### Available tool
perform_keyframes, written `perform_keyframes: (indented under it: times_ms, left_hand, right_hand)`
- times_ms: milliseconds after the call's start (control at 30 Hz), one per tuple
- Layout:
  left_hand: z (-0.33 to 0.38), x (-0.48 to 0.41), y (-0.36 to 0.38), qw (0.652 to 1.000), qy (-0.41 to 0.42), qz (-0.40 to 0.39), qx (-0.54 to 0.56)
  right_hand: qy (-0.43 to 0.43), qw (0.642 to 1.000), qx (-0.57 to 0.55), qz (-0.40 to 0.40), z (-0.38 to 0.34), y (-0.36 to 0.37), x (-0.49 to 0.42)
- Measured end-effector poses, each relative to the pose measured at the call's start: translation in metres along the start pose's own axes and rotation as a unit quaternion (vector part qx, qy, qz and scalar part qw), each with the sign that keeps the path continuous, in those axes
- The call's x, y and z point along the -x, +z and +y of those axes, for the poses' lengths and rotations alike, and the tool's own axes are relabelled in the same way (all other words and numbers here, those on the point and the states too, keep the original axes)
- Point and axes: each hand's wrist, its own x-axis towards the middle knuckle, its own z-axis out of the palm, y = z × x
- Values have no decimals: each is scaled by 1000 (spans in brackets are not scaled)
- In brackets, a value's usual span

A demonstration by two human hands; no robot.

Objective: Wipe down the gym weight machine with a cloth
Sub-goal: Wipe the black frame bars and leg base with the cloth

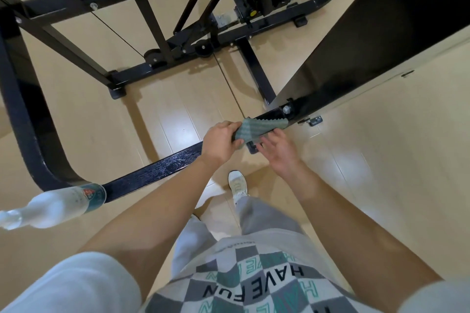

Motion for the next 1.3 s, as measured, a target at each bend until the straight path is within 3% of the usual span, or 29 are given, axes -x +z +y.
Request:
perform_keyframes:
  times_ms: [133,267,333,433,500,600,667,767,833,933,1033,1133,1233,1300]
  left_hand:
    - [-4,6,6,998,2,59,-32]
    - [-17,37,8,987,-17,141,-74]
    - [-22,63,10,983,-48,155,-89]
    - [-29,107,13,976,-117,172,-64]
    - [-34,136,12,969,-175,173,-3]
    - [-45,183,6,915,-292,231,156]
    - [-54,214,1,825,-372,314,287]
    - [-75,251,-13,675,-463,415,398]
    - [-91,267,-27,624,-468,457,428]
    - [-114,277,-52,626,-425,487,436]
    - [-134,276,-80,675,-332,498,432]
    - [-153,275,-101,713,-259,512,404]
    - [-168,277,-110,734,-263,486,396]
    - [-174,285,-109,740,-266,467,404]
  right_hand:
    - [-12,1000,7,8,-1,4,10]
    - [45,998,16,-28,24,18,3]
    - [49,998,29,5,39,30,0]
    - [12,996,79,41,53,56,10]
    - [-71,979,183,54,61,70,16]
    - [-233,905,355,-26,70,79,27]
    - [-317,825,454,-116,80,77,25]
    - [-344,682,608,-218,90,80,25]
    - [-347,589,685,-251,100,89,27]
    - [-366,508,721,-295,118,113,33]
    - [-379,457,733,-332,141,140,43]
    - [-397,424,753,-307,156,161,47]
    - [-429,367,784,-258,159,169,43]
    - [-418,349,805,-234,158,171,42]
